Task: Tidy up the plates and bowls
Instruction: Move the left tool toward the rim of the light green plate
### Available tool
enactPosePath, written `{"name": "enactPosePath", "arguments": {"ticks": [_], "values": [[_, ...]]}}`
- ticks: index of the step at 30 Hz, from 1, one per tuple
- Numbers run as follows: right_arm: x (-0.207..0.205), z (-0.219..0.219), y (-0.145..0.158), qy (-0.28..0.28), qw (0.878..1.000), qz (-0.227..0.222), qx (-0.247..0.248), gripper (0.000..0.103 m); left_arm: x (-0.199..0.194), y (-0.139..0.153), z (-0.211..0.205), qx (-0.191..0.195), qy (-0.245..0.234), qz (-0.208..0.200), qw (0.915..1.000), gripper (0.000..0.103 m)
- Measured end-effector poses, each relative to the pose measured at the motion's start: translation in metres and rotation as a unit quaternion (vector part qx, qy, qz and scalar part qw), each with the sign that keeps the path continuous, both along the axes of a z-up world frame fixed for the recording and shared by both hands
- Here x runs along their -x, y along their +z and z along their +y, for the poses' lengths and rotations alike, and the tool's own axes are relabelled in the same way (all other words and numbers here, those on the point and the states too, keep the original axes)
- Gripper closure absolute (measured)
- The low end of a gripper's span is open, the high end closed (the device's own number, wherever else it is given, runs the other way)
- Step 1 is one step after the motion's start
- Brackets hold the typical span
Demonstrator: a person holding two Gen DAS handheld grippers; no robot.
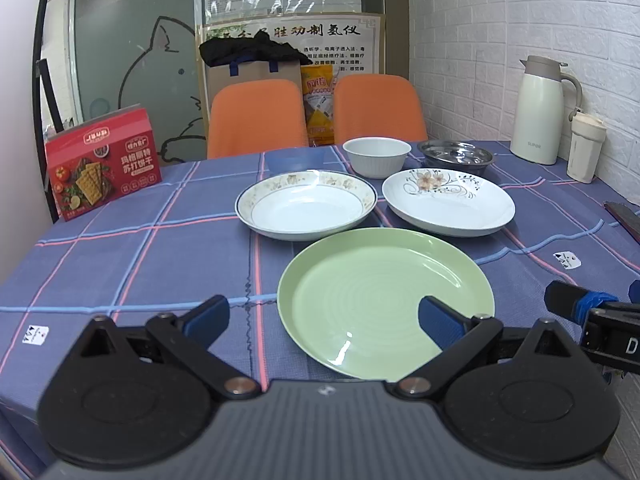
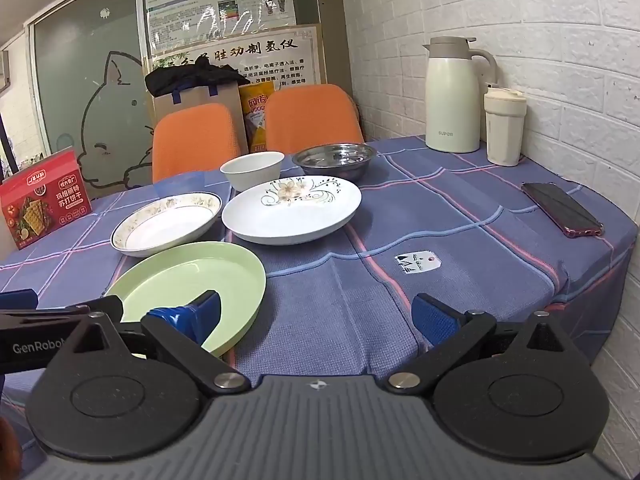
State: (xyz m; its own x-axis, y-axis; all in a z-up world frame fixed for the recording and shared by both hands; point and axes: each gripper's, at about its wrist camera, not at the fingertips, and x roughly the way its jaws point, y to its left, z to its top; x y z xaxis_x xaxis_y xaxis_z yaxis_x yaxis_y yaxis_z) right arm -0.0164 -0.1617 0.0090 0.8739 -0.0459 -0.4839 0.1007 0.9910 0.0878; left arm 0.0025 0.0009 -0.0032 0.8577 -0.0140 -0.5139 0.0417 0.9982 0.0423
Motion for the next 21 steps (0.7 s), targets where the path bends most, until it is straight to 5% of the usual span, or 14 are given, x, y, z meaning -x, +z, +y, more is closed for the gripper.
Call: {"name": "enactPosePath", "arguments": {"ticks": [21], "values": [[-0.0055,0.0048,-0.0024,0.005,1.0,0.008,0.003,0.013,-0.0028,0.0015,0.0014,0.014,-0.014,-0.001,0.9998,0.004]]}}
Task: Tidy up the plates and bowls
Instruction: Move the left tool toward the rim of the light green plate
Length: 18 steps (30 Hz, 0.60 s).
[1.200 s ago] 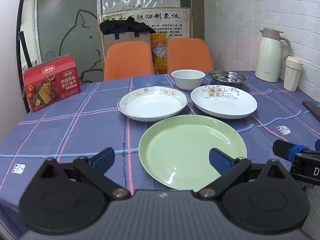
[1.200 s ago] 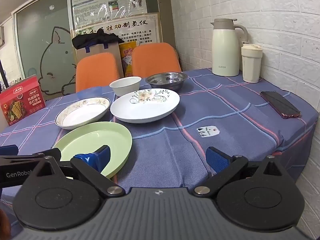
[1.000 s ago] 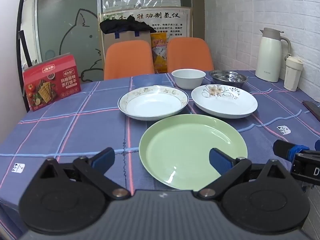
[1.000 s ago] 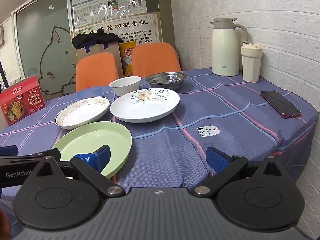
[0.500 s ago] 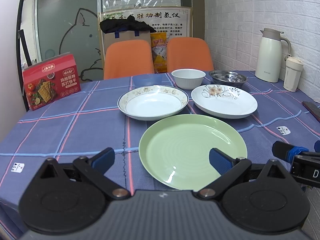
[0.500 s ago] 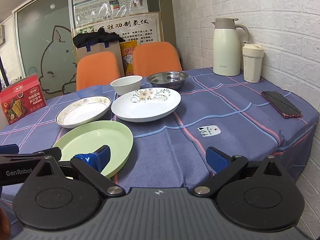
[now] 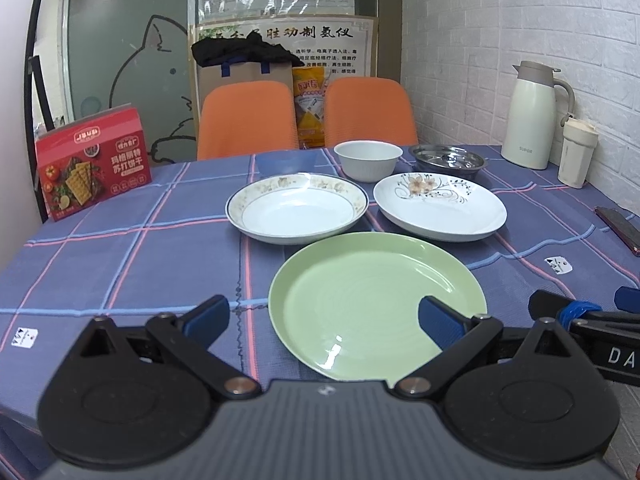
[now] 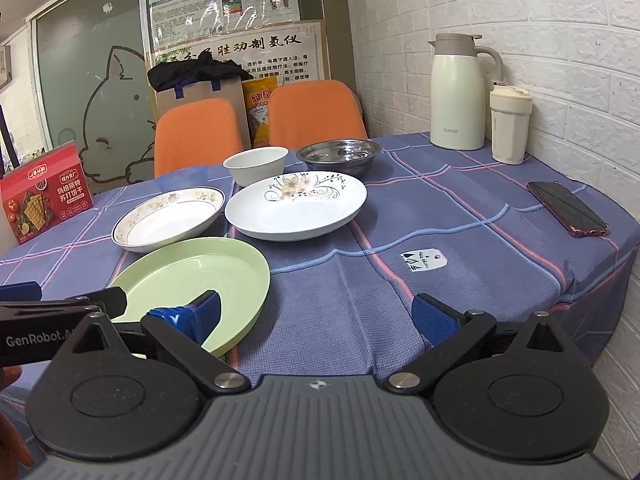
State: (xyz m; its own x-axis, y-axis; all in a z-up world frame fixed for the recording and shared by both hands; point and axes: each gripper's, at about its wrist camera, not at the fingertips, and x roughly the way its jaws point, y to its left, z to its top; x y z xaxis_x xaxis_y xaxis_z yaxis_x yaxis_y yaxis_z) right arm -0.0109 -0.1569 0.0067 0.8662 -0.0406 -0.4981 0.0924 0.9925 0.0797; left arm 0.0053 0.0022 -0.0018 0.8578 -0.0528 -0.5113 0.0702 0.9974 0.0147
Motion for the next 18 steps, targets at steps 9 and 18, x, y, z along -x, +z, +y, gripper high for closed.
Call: {"name": "enactPosePath", "arguments": {"ticks": [9,18], "values": [[-0.012,0.002,-0.007,0.004,1.0,0.016,0.001,0.013,-0.014,-0.007,0.006,0.009,0.002,0.016,0.9998,0.004],[-0.034,0.009,-0.019,0.012,0.999,0.045,0.006,0.013,-0.038,-0.018,0.015,0.017,0.008,0.04,0.999,0.004]]}}
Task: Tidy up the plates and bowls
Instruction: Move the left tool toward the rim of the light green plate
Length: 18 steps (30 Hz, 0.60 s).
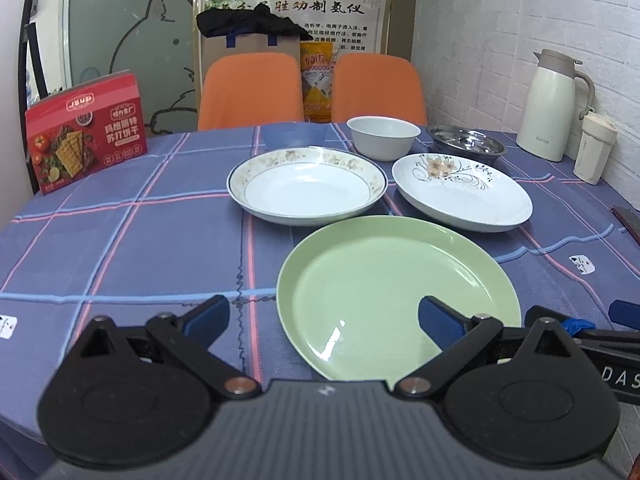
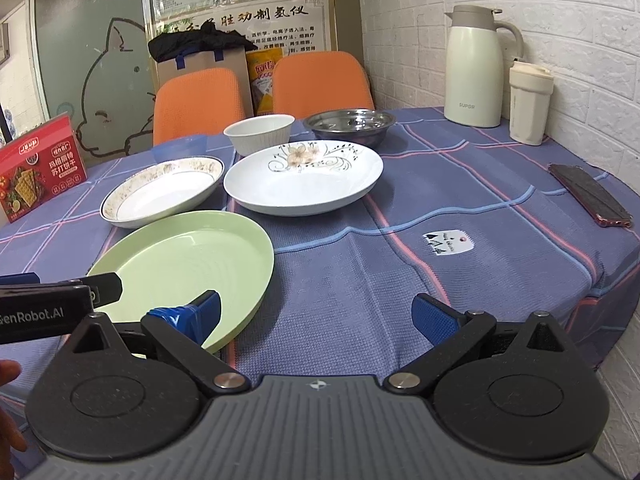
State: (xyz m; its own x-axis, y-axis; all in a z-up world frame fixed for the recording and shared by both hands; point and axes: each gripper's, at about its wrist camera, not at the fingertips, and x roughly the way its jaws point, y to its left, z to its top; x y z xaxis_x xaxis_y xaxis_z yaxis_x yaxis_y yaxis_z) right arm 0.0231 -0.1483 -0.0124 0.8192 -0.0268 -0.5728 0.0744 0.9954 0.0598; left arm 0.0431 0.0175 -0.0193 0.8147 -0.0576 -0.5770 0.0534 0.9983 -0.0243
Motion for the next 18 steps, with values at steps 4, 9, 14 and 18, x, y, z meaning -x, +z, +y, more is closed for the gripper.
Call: {"name": "enactPosePath", "arguments": {"ticks": [4,9,14,18], "values": [[-0.011,0.005,-0.001,0.007,1.0,0.01,0.005,0.013,-0.011,-0.001,0.005,0.003,0.001,0.013,0.9999,0.004],[-0.023,0.017,0.001,0.035,0.999,0.018,0.007,0.013,-0.024,0.001,0.023,0.011,-0.002,0.03,0.9995,0.004],[-0.038,0.031,-0.004,0.069,0.997,0.036,0.019,0.013,-0.037,0.003,0.045,0.033,-0.009,0.045,0.9984,0.004],[-0.048,0.034,-0.009,0.075,0.995,0.054,0.025,0.013,-0.053,-0.005,0.048,0.052,-0.02,0.068,0.9961,0.004]]}}
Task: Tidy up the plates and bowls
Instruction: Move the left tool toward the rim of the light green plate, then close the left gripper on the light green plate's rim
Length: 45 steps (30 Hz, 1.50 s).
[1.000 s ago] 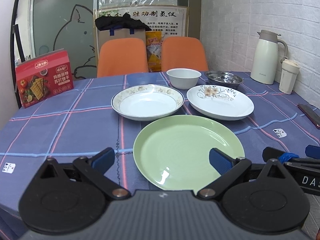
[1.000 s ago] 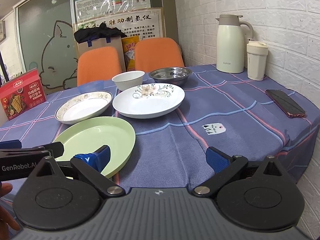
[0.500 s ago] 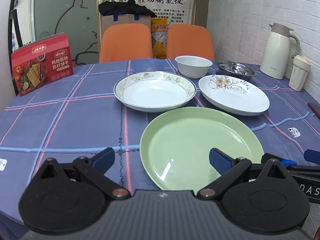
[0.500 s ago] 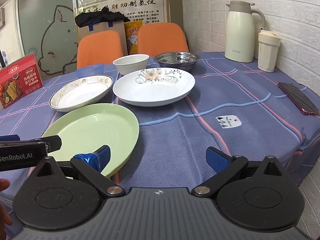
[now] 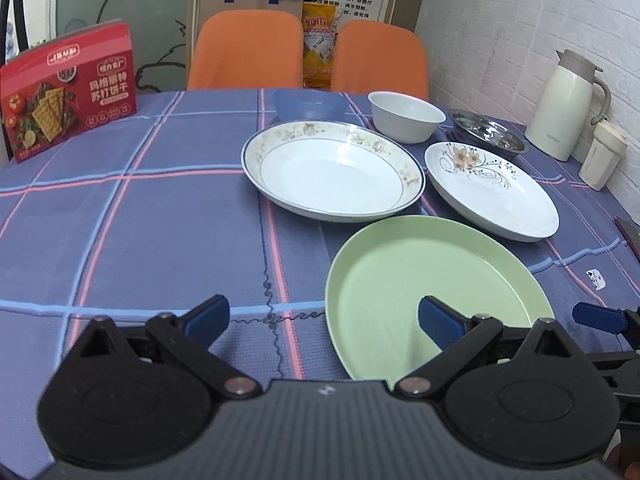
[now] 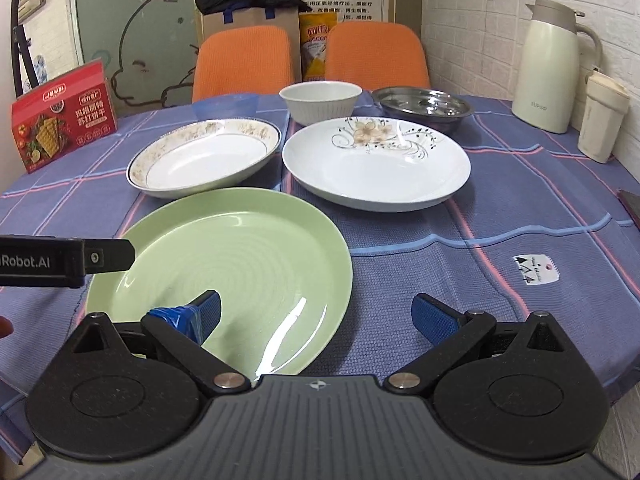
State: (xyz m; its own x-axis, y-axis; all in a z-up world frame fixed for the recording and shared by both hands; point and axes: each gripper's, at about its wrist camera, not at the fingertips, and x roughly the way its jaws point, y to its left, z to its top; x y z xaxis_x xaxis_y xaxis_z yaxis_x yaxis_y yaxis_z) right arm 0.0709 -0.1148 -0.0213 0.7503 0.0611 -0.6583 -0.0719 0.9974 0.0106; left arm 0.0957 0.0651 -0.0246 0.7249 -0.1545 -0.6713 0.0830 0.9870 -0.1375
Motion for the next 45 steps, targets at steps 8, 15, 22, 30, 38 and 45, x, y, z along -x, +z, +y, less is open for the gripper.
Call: {"name": "enactPosePath", "arguments": {"ticks": [8,15,22,30,38,45], "values": [[-0.011,0.004,-0.01,0.01,1.0,0.015,-0.004,0.013,-0.018,-0.018,-0.009,-0.007,-0.014,0.019,0.9997,0.004],[-0.006,0.001,-0.017,0.034,0.999,-0.024,-0.004,0.012,-0.024,-0.021,-0.017,-0.046,-0.022,0.02,0.9985,0.004],[-0.012,0.003,-0.018,0.057,0.998,-0.033,-0.005,0.014,-0.028,-0.02,-0.02,-0.049,-0.029,0.024,0.9981,0.006],[-0.006,0.025,-0.019,0.097,0.994,-0.048,-0.005,0.017,-0.023,-0.016,-0.041,-0.046,-0.046,0.018,0.9978,0.022],[-0.001,0.034,-0.008,0.087,0.994,-0.054,-0.024,0.017,-0.017,-0.007,-0.026,-0.026,-0.03,0.017,0.9991,0.023],[-0.003,0.064,-0.001,0.119,0.991,-0.06,-0.034,0.016,-0.005,0.003,0.013,-0.023,0.009,0.013,0.9996,0.023]]}}
